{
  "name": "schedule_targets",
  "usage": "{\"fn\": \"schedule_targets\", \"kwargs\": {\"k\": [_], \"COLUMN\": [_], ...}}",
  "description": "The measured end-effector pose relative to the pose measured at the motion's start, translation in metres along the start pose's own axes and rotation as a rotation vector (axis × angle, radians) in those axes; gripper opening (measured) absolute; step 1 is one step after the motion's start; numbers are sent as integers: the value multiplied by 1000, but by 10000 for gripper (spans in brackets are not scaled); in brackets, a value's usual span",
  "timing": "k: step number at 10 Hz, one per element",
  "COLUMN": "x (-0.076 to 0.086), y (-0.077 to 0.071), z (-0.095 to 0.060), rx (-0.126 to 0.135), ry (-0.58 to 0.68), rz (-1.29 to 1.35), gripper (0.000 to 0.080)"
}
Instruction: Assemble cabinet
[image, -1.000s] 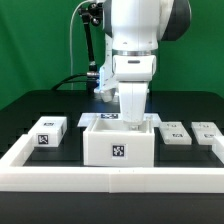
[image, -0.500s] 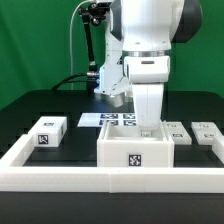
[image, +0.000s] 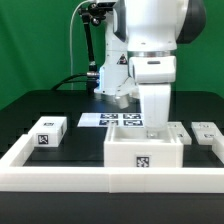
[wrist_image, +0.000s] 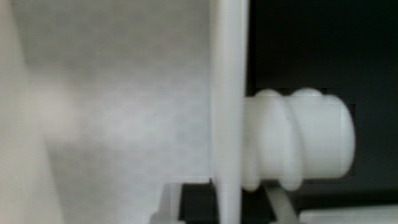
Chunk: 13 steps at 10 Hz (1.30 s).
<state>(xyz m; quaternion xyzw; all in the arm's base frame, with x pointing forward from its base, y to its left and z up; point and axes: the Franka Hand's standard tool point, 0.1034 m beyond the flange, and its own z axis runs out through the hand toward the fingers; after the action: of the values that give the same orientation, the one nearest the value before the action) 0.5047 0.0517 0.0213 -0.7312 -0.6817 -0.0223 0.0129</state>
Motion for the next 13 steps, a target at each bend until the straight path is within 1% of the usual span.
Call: {"fn": "schedule_targets", "kwargs": {"k": [2,3,6,7,11,12,13], "x": [18,32,49,53,55,54,54], "y": [6,7,7,7,8,8,8], "z": [1,1,2,3,3,3,3], "rx": [-6,-1,-1,-1,-2,-2,-2], "ry": [4,4,6,6,4,4,4], "rz": [5,15,-12,-18,-34,-33,-32], "gripper": [37,38,38,37,38,95,303]}}
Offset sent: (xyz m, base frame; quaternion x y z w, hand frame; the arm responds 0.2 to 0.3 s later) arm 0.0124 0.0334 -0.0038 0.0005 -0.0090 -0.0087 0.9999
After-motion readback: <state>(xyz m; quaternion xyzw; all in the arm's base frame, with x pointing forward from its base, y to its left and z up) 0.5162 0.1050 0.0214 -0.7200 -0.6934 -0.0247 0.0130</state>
